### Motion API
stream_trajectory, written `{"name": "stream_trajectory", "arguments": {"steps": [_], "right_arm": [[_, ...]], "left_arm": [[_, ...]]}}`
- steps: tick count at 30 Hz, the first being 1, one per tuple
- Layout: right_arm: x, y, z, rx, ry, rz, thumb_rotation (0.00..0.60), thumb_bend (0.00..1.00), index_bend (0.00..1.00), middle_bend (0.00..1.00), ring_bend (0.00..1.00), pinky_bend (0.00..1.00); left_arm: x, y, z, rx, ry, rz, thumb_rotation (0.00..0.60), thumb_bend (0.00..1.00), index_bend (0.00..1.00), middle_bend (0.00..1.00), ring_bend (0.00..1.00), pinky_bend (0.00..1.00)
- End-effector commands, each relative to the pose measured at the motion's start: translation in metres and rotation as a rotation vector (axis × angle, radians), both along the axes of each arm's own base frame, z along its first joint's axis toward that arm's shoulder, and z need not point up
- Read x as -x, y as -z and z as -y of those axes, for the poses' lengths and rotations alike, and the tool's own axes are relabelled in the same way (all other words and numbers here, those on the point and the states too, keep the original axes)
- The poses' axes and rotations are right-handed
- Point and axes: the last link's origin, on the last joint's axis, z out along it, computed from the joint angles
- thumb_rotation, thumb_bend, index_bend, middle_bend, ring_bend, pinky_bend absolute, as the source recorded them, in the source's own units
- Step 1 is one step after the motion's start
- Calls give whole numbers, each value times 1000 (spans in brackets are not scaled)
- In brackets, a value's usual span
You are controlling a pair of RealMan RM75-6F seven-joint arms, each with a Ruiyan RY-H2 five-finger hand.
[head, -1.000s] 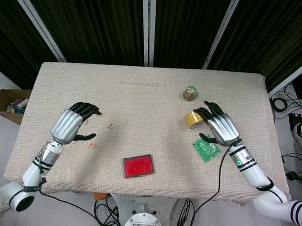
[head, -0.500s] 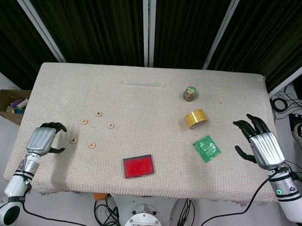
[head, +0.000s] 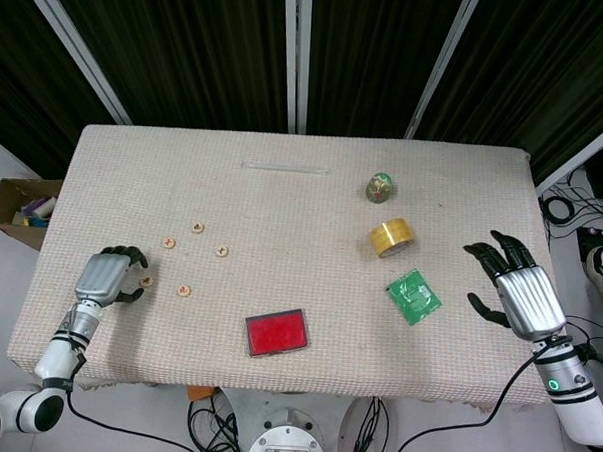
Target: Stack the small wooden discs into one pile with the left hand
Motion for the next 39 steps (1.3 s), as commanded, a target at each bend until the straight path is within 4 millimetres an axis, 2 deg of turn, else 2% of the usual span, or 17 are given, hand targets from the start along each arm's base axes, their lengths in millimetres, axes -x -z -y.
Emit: {"name": "stream_trajectory", "arguments": {"steps": [1, 13, 21, 25, 31, 39], "right_arm": [[2, 0, 0, 3, 6, 4, 600, 231, 213, 253, 64, 182], [6, -1, -1, 9, 12, 13, 600, 230, 222, 253, 64, 182], [10, -2, -3, 12, 22, 19, 600, 230, 225, 253, 64, 182], [10, -4, -4, 21, 20, 24, 600, 231, 227, 253, 64, 182], [11, -5, -6, 27, 17, 27, 600, 230, 230, 254, 64, 182], [12, -6, -9, 30, 18, 29, 600, 230, 230, 254, 64, 181]], "left_arm": [[2, 2, 0, 10, -9, 5, 600, 272, 424, 265, 223, 245], [3, 9, -3, 4, 3, -3, 600, 285, 446, 252, 211, 241], [2, 11, -5, 5, 14, -7, 600, 371, 518, 251, 210, 240], [-5, 3, -9, -34, 40, 10, 600, 395, 529, 251, 211, 240], [-32, -13, -30, -68, 115, 26, 600, 394, 525, 251, 210, 240], [-54, 1, -73, -21, 109, -10, 600, 389, 521, 247, 203, 239]]}}
